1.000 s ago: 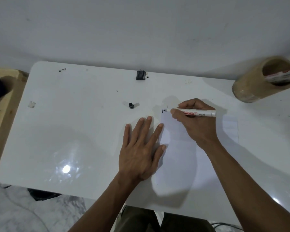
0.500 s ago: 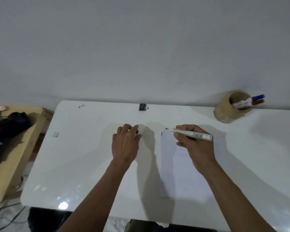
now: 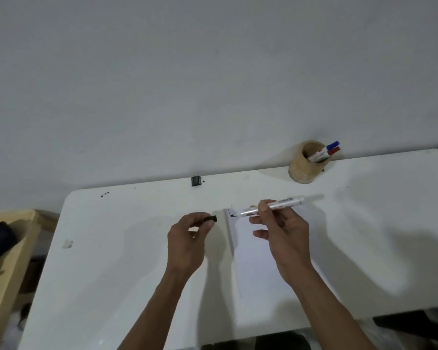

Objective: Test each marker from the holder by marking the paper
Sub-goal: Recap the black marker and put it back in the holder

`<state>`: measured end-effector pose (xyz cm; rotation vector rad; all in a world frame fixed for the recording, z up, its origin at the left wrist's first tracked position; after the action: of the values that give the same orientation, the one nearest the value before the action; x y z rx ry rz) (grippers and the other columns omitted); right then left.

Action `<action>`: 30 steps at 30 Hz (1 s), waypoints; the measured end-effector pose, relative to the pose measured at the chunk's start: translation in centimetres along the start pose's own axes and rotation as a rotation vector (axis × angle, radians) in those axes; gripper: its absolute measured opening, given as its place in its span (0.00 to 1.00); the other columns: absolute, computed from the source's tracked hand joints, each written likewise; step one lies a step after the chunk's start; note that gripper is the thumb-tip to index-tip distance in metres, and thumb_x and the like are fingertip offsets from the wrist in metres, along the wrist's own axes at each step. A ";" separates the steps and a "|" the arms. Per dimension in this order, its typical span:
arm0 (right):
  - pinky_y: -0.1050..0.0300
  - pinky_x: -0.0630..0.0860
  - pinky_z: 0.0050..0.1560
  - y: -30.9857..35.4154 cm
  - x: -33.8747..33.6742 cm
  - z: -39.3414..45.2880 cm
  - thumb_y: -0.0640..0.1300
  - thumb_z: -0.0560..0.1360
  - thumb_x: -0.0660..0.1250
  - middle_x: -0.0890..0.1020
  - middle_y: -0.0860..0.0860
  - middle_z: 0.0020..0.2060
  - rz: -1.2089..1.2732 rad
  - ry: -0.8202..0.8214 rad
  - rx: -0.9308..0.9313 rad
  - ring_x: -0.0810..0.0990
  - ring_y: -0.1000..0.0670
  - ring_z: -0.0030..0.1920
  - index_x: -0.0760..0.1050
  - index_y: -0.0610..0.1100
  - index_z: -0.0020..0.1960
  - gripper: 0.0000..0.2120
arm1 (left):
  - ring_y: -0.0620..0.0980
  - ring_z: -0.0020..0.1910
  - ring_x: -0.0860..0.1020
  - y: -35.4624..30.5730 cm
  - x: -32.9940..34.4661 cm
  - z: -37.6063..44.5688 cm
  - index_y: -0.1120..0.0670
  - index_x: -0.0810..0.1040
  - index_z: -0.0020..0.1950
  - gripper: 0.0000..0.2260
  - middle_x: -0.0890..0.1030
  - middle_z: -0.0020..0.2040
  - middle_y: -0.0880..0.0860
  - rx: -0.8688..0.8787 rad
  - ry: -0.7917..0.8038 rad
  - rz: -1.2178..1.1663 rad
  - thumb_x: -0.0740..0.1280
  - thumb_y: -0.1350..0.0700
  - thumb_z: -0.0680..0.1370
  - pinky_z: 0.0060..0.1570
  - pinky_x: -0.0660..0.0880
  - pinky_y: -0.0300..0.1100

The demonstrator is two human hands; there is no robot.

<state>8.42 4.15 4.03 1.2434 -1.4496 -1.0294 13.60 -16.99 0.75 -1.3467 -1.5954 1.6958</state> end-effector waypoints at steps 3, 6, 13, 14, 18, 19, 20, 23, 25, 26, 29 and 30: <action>0.59 0.83 0.38 1.0 1.3 -0.2 0.44 0.79 0.71 0.89 0.51 0.41 0.001 0.016 -0.043 0.87 0.53 0.42 0.83 0.44 0.51 0.04 | 0.38 0.43 0.80 -1.4 0.0 -0.8 0.51 0.85 0.49 0.04 0.86 0.45 0.43 -0.013 -0.001 -0.198 0.72 0.58 0.77 0.37 0.75 0.30; 0.59 0.83 0.37 1.0 1.7 -0.4 0.44 0.78 0.70 0.89 0.53 0.40 -0.007 0.018 -0.036 0.87 0.53 0.41 0.82 0.44 0.51 0.04 | 0.39 0.39 0.78 -2.1 0.2 -1.4 0.51 0.85 0.49 0.04 0.85 0.40 0.43 -0.021 -0.003 -0.284 0.73 0.59 0.77 0.34 0.73 0.28; 0.58 0.84 0.38 0.6 1.2 -0.6 0.45 0.78 0.70 0.89 0.52 0.42 -0.040 -0.002 -0.030 0.88 0.52 0.43 0.83 0.46 0.50 0.04 | 0.39 0.44 0.80 -2.9 1.3 -2.3 0.53 0.86 0.49 0.04 0.86 0.44 0.44 -0.015 0.052 -0.308 0.72 0.60 0.76 0.41 0.75 0.27; 0.58 0.84 0.38 0.7 1.2 -0.7 0.46 0.78 0.70 0.89 0.52 0.42 -0.044 -0.003 -0.028 0.88 0.52 0.43 0.83 0.46 0.50 0.04 | 0.39 0.44 0.80 -2.9 1.3 -2.2 0.53 0.86 0.49 0.04 0.86 0.44 0.45 -0.016 0.053 -0.319 0.72 0.60 0.76 0.41 0.75 0.28; 0.57 0.84 0.38 1.4 -1.4 -0.8 0.45 0.78 0.70 0.89 0.52 0.41 -0.022 -0.009 -0.025 0.88 0.50 0.43 0.83 0.45 0.50 0.05 | 0.40 0.45 0.81 -4.5 3.9 -3.3 0.49 0.86 0.47 0.05 0.86 0.44 0.45 -0.023 0.098 -0.305 0.72 0.58 0.77 0.45 0.78 0.34; 0.57 0.84 0.38 1.7 -2.6 -0.7 0.44 0.79 0.70 0.89 0.52 0.41 -0.007 -0.014 -0.027 0.88 0.50 0.43 0.83 0.44 0.51 0.05 | 0.41 0.45 0.81 -5.2 5.1 -3.8 0.49 0.86 0.47 0.05 0.87 0.45 0.46 -0.025 0.112 -0.306 0.72 0.58 0.77 0.48 0.79 0.37; 0.57 0.83 0.37 2.0 -3.8 -0.6 0.44 0.79 0.70 0.89 0.51 0.41 0.004 -0.020 -0.030 0.88 0.50 0.43 0.83 0.43 0.51 0.05 | 0.41 0.45 0.82 -5.9 6.2 -4.2 0.49 0.86 0.47 0.05 0.87 0.45 0.46 -0.024 0.125 -0.304 0.72 0.58 0.77 0.50 0.79 0.41; 0.57 0.82 0.37 3.1 -7.3 -0.3 0.43 0.79 0.70 0.88 0.50 0.40 0.061 -0.025 -0.032 0.87 0.50 0.42 0.83 0.42 0.51 0.05 | 0.42 0.46 0.82 -7.8 9.3 -5.3 0.50 0.86 0.48 0.05 0.87 0.46 0.47 -0.020 0.169 -0.303 0.71 0.59 0.77 0.55 0.78 0.46; 0.55 0.82 0.38 3.6 -9.5 0.1 0.43 0.78 0.70 0.89 0.50 0.40 0.086 -0.007 -0.013 0.88 0.49 0.43 0.83 0.42 0.50 0.05 | 0.41 0.45 0.82 -8.7 11.1 -6.1 0.50 0.86 0.47 0.05 0.87 0.45 0.47 -0.015 0.191 -0.295 0.71 0.59 0.77 0.54 0.78 0.46; 0.54 0.82 0.39 3.7 -10.6 0.4 0.42 0.77 0.71 0.89 0.49 0.41 0.099 0.012 0.008 0.88 0.48 0.44 0.83 0.42 0.50 0.04 | 0.41 0.44 0.81 -9.1 11.9 -6.4 0.50 0.86 0.47 0.06 0.87 0.44 0.46 -0.011 0.199 -0.278 0.71 0.60 0.78 0.53 0.78 0.45; 0.54 0.81 0.41 4.0 -13.3 1.7 0.38 0.74 0.75 0.88 0.48 0.47 0.208 0.045 0.065 0.87 0.46 0.49 0.82 0.47 0.54 0.11 | 0.41 0.41 0.79 -9.9 13.5 -6.9 0.50 0.86 0.46 0.06 0.86 0.41 0.47 -0.005 0.199 -0.237 0.71 0.60 0.78 0.49 0.76 0.43; 0.55 0.81 0.41 4.4 -14.4 2.2 0.36 0.72 0.76 0.87 0.48 0.48 0.242 0.028 0.050 0.86 0.48 0.49 0.81 0.49 0.56 0.15 | 0.43 0.42 0.79 -10.1 13.7 -6.9 0.49 0.86 0.46 0.06 0.85 0.40 0.49 -0.002 0.185 -0.231 0.71 0.59 0.78 0.50 0.76 0.45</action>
<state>6.04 19.07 5.97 1.0810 -1.5688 -0.8142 10.77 0.23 6.45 -1.2278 -1.5790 1.3930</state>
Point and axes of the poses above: each hand's wrist, its own z-axis towards the middle knuckle, its own x-axis out of the palm, y = z × x, the point moved 6 cm from there along z, towards the middle knuckle
